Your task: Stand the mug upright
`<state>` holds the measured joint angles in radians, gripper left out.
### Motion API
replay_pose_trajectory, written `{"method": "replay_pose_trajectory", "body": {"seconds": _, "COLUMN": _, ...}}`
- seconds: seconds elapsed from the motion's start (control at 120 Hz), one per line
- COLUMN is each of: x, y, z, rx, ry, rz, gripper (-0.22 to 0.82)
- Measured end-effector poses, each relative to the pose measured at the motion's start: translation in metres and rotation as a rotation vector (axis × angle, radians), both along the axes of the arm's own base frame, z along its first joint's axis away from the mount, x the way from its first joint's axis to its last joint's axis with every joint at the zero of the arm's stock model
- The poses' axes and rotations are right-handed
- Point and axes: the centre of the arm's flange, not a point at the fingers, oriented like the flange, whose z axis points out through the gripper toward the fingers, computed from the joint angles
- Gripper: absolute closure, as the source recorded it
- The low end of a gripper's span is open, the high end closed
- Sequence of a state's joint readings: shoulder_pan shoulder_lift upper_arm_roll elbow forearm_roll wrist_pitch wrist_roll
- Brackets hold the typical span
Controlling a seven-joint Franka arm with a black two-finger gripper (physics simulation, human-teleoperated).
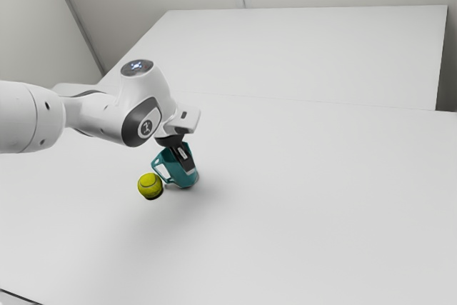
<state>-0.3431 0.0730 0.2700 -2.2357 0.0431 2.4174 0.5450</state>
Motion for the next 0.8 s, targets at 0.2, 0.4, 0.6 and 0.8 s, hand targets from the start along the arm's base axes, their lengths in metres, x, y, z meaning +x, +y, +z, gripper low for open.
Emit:
{"method": "replay_pose_trajectory", "body": {"seconds": 0.2, "x": 0.001, "y": -0.006, "z": 0.011, "rx": -0.008, "ry": -0.02, "rz": -0.009, "gripper": 0.27}}
{"method": "replay_pose_trajectory", "body": {"seconds": 0.4, "x": 0.004, "y": -0.013, "z": 0.038, "rx": -0.027, "ry": -0.064, "rz": -0.015, "gripper": 0.24}}
{"method": "replay_pose_trajectory", "body": {"seconds": 0.6, "x": 0.045, "y": -0.024, "z": 0.128, "rx": -0.033, "ry": -0.148, "rz": -0.002, "gripper": 0.14}}
{"method": "replay_pose_trajectory", "body": {"seconds": 0.8, "x": 0.094, "y": -0.014, "z": 0.197, "rx": -0.038, "ry": -0.075, "rz": 0.11, "gripper": 0.05}}
